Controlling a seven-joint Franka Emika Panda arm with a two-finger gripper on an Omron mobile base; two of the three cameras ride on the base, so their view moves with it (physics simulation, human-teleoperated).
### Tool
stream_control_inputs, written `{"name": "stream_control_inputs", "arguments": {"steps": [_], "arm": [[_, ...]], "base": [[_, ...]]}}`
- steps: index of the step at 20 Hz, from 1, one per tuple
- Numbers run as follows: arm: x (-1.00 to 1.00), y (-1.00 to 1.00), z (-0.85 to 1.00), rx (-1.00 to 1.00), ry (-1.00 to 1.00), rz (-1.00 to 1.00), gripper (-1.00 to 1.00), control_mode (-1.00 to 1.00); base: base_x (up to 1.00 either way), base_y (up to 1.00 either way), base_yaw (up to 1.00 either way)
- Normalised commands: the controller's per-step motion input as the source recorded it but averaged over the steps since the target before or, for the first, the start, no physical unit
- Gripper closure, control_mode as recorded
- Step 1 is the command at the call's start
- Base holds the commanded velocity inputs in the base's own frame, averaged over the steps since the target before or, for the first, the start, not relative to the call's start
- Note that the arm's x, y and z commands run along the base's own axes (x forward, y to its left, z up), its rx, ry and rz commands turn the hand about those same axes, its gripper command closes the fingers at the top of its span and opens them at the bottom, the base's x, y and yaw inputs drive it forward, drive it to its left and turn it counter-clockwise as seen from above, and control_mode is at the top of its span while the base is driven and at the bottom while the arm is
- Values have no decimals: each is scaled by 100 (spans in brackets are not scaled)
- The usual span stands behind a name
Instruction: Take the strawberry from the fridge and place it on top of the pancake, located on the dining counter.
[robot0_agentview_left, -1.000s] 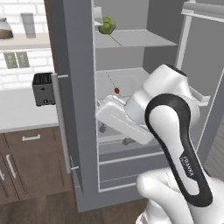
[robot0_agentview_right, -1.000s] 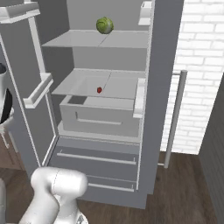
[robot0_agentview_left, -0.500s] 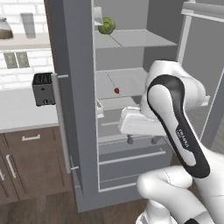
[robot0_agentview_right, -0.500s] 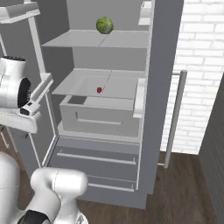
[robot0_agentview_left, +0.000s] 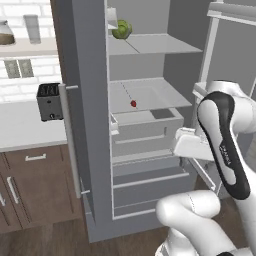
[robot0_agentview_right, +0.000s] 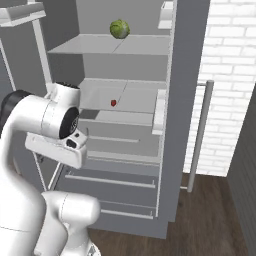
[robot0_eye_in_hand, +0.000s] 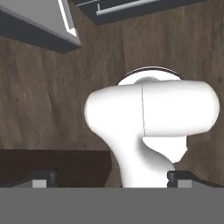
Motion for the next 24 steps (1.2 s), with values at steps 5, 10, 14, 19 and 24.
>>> {"name": "stream_control_inputs", "arguments": {"steps": [5, 10, 14, 19, 24], "arm": [[18, -47, -44, -16, 0, -2, -100, -100], [6, 0, -10, 1, -2, 3, -100, -100], [36, 14, -33, -9, -4, 0, -100, -100], [32, -20, -52, -15, -7, 0, -100, -100], [32, -19, -20, -3, -1, 0, -100, -100]], "base": [[0, 0, 0], [0, 0, 0], [0, 0, 0], [0, 0, 0], [0, 0, 0]]}}
